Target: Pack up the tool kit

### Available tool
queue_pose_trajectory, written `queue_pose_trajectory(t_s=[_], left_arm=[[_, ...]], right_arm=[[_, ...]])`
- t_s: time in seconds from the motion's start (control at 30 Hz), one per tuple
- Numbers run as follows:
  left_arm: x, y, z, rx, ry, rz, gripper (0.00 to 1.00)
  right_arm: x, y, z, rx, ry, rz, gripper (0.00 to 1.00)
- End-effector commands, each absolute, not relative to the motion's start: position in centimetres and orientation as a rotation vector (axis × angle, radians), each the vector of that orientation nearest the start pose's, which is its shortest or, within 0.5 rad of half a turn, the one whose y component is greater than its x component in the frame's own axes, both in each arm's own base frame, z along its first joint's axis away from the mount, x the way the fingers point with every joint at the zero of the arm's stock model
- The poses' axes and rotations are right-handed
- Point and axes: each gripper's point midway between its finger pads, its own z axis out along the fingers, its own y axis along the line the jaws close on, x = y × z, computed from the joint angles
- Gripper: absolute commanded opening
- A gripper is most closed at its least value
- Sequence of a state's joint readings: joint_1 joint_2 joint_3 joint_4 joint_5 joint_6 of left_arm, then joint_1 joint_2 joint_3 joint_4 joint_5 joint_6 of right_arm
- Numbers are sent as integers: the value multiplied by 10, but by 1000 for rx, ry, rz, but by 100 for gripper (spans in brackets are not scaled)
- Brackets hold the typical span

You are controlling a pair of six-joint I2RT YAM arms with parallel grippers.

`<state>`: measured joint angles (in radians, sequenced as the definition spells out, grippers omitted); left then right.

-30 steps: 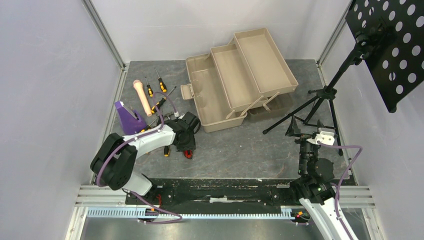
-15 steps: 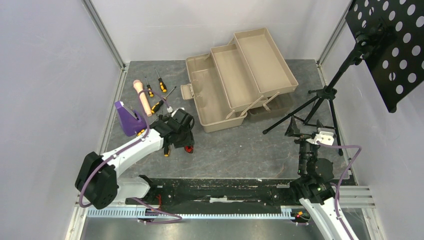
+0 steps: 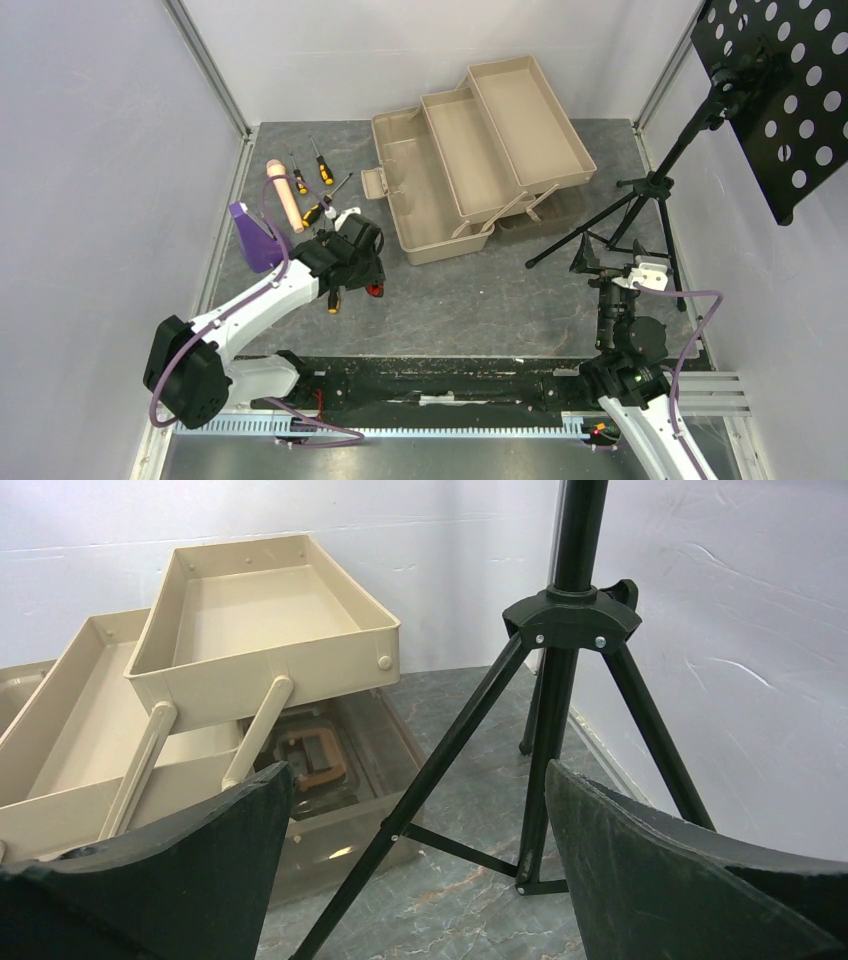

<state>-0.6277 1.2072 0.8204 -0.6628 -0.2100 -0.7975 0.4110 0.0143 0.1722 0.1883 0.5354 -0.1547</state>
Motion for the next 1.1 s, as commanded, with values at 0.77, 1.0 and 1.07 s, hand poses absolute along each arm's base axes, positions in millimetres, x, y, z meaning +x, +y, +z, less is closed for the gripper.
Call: queue_pose_trajectory(t_s=[0.77, 1.0, 1.07], left_arm=[[417, -280, 167, -295, 2364, -527, 2], [432, -292, 110, -327, 2471, -489, 4], [437, -293, 95, -335, 2492, -472, 7]], right_arm=[[222, -5, 267, 139, 1197, -81, 98], [222, -5, 267, 140, 1194, -82, 98], [222, -5, 267, 140, 1194, -81, 98]])
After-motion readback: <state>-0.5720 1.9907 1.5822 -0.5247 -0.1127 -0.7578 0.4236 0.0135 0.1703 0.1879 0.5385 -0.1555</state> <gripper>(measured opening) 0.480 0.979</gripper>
